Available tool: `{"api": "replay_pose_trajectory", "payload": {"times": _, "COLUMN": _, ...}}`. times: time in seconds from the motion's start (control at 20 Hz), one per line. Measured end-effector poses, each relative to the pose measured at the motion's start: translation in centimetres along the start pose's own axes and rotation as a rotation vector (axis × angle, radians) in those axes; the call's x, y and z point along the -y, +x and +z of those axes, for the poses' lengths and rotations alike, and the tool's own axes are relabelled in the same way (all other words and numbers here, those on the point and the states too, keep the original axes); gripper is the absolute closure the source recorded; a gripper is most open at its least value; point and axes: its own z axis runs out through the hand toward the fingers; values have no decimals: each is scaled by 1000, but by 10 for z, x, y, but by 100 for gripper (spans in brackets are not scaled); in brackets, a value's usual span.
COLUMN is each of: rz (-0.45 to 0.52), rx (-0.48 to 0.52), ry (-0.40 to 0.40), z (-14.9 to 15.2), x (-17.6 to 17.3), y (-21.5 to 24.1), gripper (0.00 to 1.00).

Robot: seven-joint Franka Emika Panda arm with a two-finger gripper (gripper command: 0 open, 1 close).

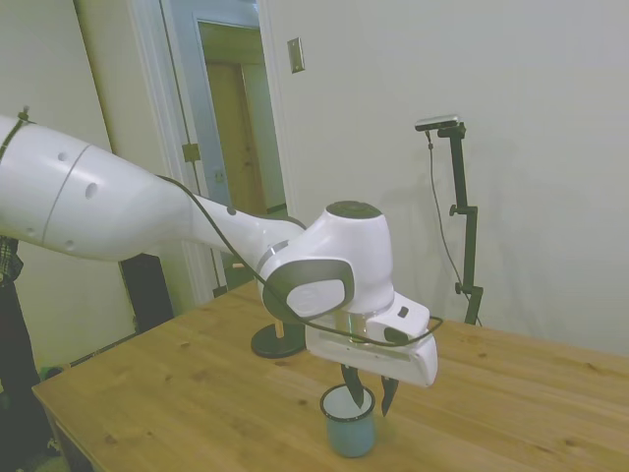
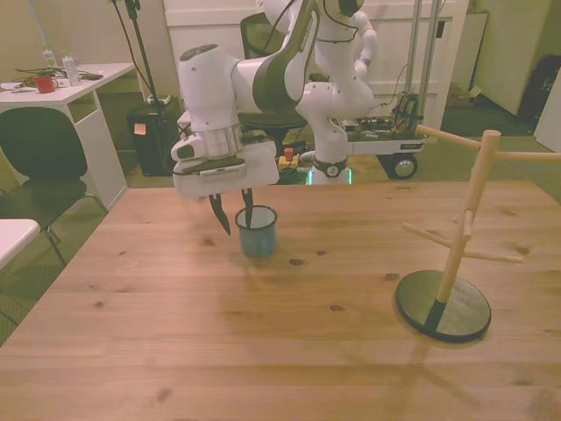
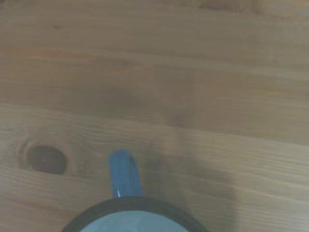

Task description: Unload the mug

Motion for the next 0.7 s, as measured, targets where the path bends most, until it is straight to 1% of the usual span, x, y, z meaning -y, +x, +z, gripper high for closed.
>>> {"api": "replay_pose_trajectory", "payload": {"times": 0.2, "rz": -16, "rx": -24, "ry": 0, "z": -34, "x": 21, "y": -7, "gripper": 0}}
{"api": "replay_pose_trajectory", "payload": {"times": 0.35, "rz": -33, "rx": -42, "ry": 25, "z": -54, "x": 55, "y": -19, "gripper": 0}}
{"api": "replay_pose_trajectory", "payload": {"times": 0.55, "rz": -36, "rx": -32, "ry": 64, "z": -60, "x": 106, "y": -44, "gripper": 0}}
{"api": "replay_pose_trajectory", "payload": {"times": 0.7, "rz": -11, "rx": -28, "ry": 94, "z": -64, "x": 122, "y": -58, "gripper": 0}}
